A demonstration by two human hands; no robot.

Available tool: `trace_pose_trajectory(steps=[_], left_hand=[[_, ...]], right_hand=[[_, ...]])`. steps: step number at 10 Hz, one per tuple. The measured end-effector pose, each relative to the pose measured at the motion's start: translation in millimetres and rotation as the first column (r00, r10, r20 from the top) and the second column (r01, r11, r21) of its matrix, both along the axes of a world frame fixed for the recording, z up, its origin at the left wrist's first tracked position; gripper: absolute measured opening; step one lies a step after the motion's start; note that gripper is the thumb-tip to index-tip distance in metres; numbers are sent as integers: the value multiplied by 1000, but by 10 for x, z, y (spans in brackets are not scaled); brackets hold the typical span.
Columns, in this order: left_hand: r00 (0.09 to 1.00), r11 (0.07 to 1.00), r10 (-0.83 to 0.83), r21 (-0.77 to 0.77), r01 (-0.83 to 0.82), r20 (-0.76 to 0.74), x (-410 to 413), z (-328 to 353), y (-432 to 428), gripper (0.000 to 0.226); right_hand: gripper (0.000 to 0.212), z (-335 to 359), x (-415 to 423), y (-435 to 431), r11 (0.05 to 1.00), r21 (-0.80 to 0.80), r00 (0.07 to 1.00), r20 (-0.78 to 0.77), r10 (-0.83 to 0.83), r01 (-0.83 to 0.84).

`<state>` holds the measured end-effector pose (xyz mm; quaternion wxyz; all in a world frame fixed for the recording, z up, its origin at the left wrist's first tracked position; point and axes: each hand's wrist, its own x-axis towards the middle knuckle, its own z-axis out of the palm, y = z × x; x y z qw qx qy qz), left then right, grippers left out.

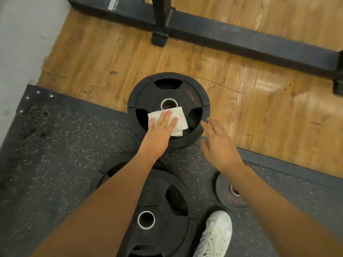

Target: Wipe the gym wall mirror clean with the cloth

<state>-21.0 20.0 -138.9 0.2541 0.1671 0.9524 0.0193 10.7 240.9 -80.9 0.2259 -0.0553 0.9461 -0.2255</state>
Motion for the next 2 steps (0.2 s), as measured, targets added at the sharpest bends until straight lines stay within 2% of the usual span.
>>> trace_pose_trajectory(steps=[1,2], left_hand=[[999,994,47,100,-49,22,24,28,-34,75],[996,964,74,253,-81,39,61,379,-125,69]], right_hand=[[58,-49,-15,9,999,-32,999,16,-42,42],[57,162,-13,22,979,-119,986,-15,-169,166]])
